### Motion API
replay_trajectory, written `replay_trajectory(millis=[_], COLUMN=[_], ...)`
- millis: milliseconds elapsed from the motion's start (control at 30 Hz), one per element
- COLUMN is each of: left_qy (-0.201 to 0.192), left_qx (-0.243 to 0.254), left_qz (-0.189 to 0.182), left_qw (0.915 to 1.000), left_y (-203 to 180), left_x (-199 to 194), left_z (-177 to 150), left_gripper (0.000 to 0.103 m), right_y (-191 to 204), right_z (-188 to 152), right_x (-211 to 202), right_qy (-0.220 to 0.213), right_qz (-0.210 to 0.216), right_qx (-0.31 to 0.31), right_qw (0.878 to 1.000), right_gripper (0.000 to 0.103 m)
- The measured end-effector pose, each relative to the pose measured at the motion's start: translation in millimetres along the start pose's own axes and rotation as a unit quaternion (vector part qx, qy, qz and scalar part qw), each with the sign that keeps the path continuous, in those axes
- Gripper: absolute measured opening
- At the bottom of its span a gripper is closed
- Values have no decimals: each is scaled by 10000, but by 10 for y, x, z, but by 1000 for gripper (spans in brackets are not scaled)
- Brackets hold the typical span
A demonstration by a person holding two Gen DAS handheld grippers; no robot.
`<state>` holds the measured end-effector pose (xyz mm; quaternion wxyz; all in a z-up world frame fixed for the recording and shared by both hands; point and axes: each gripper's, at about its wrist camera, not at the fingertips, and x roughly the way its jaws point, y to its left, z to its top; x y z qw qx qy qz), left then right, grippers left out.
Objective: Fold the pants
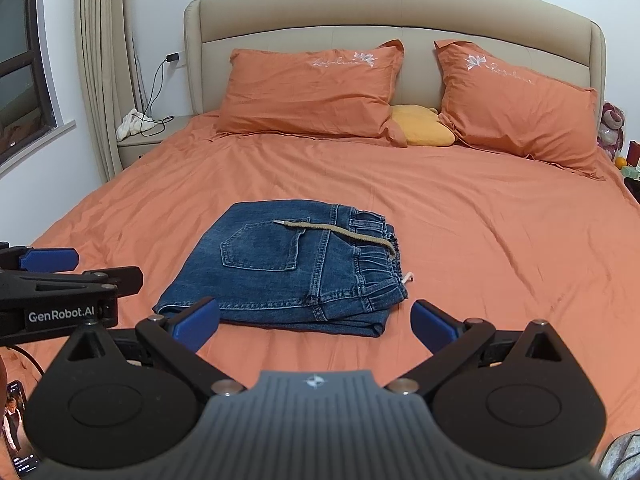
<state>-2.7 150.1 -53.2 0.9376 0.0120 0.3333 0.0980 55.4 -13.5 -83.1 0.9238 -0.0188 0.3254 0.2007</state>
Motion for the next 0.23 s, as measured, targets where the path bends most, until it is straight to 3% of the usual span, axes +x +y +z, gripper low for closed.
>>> replay_trajectory(millis=[233], left_qy=[-69], left_qx=[41], left_qz=[4], left_qw=[10000], left_y=[-35], left_x=[-63], left_z=[-13], left_gripper=[86], right_y=[-26], right_z=[-26], right_x=[-47], right_qy=[2], right_qz=[19], right_qx=[66], right_qw=[10000], right_gripper=[98])
